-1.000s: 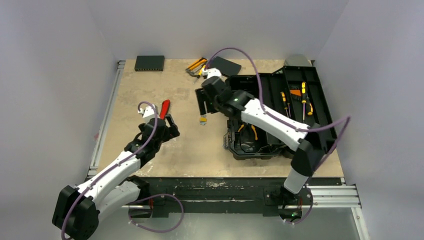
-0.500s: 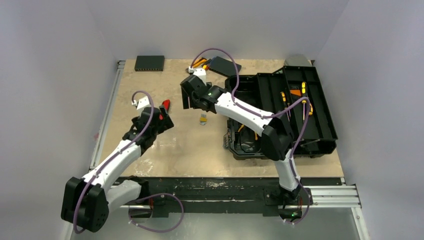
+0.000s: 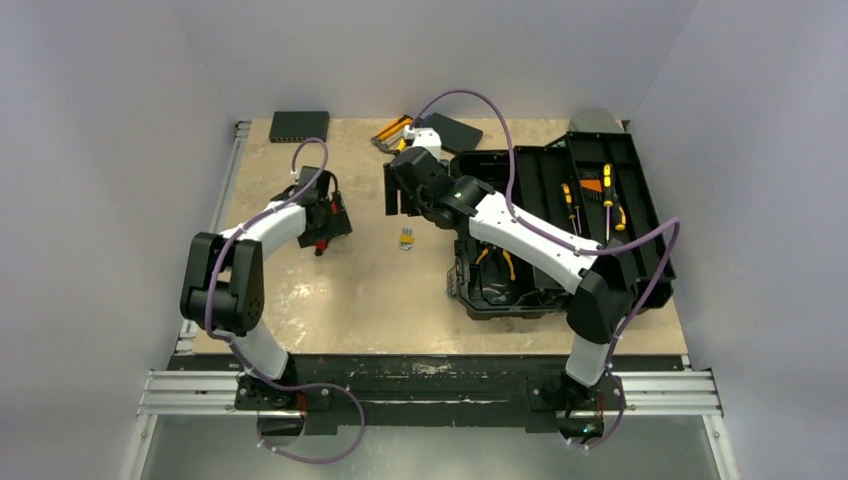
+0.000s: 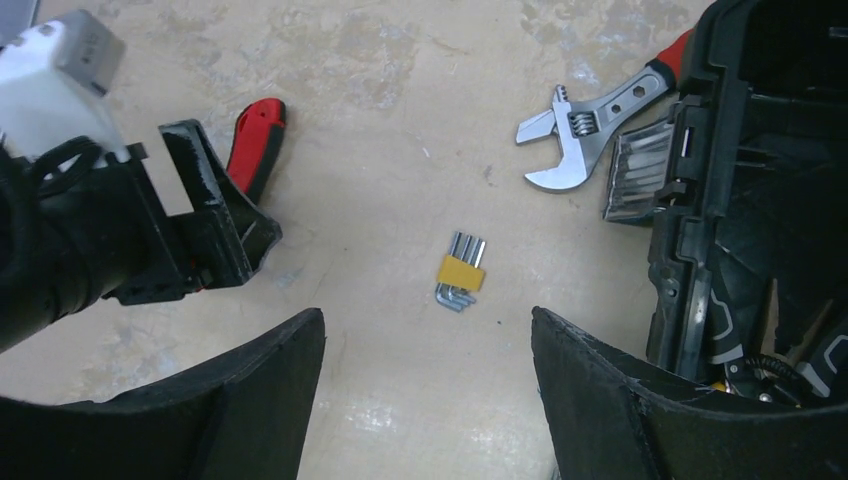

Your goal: Pack the tool kit

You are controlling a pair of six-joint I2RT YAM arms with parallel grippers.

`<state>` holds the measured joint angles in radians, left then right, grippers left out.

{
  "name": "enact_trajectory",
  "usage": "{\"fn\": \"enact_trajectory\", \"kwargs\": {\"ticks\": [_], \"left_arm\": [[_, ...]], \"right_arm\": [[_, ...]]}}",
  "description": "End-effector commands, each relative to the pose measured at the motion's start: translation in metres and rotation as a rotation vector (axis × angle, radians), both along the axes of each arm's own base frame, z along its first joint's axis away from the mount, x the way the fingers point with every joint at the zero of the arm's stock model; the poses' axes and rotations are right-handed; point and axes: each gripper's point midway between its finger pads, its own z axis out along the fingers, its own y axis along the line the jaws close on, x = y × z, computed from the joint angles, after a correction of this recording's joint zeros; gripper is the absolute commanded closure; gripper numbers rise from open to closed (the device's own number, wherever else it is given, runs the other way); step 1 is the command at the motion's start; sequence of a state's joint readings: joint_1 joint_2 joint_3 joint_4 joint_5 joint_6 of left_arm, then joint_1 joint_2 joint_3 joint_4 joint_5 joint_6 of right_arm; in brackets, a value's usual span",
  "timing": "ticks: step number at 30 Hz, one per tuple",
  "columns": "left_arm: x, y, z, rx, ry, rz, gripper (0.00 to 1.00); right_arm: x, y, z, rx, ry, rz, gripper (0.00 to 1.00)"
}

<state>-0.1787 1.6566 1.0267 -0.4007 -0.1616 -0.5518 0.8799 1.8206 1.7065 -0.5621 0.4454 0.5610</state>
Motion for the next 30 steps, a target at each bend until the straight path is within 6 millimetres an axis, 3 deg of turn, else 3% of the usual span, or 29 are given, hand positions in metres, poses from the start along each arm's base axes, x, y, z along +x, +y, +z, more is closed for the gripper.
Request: {"fn": "enact_trajectory", "kwargs": {"ticks": [1, 7, 13, 20, 25, 30], "left_arm": [[0.001, -0.004, 0.001, -0.022, 0.078, -0.055, 0.29], [-0.003, -0.004, -0.003, -0.076, 0.194, -0.066, 0.34], [-0.001, 0.009, 0.015, -0.052, 0.112, -0.022, 0.25], [0.014, 0.038, 0.04, 0.137, 0.11, -0.068, 0.15], [0.021, 0.044, 0.022, 0.209, 0.247, -0.185, 0.14], [0.026, 0.022, 0.001, 0.112, 0.353, -0.327, 0.15]], "right_arm": [[0.001, -0.006, 0.023, 0.065, -0.05, 0.014, 0.27], [-0.003, -0.011, 0.029, 0.098, -0.053, 0.029, 0.27], [-0.006, -0.014, 0.034, 0.112, -0.063, 0.047, 0.27], [-0.009, -0.014, 0.043, 0.109, -0.066, 0.079, 0.27], [-0.011, -0.016, 0.048, 0.105, -0.067, 0.102, 0.27], [-0.012, -0.021, 0.049, 0.111, -0.067, 0.107, 0.27]]}}
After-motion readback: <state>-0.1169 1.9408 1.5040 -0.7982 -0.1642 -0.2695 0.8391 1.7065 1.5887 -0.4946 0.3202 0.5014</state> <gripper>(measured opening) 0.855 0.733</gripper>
